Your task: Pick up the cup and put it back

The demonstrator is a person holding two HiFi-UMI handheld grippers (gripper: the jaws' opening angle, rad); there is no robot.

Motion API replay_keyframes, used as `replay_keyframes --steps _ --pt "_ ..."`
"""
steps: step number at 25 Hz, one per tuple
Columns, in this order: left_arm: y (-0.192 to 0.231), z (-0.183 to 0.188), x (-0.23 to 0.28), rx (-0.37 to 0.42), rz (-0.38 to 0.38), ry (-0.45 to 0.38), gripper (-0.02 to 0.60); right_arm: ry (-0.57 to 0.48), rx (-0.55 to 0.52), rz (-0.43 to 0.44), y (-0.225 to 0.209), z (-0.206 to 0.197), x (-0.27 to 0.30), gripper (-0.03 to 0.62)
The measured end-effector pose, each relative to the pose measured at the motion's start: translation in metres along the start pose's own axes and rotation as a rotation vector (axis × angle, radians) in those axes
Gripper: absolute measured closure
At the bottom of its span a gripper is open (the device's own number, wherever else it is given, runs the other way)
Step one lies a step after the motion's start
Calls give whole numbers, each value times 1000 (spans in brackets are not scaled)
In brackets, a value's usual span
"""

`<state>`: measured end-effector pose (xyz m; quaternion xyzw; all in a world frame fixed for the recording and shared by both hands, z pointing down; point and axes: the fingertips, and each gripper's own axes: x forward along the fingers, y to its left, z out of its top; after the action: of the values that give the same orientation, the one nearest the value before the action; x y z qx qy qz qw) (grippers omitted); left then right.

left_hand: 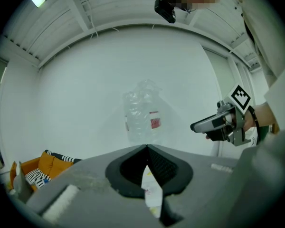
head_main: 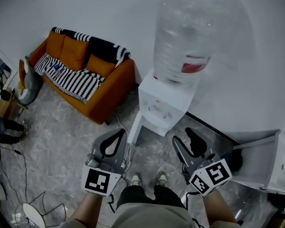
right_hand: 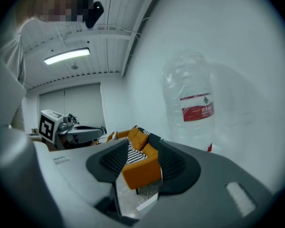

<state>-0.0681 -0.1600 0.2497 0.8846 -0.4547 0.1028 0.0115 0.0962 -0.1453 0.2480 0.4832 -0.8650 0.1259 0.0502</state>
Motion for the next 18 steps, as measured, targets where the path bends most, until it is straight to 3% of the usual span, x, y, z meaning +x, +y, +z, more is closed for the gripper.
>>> replay_keyframes --steps 6,18 --pt "-10 -43 36 7 21 -11 580 -22 -28 18 -31 -40 25 393" --pt "-20 -183 85 8 2 -20 580 -9 -19 14 -65 -190 72 393"
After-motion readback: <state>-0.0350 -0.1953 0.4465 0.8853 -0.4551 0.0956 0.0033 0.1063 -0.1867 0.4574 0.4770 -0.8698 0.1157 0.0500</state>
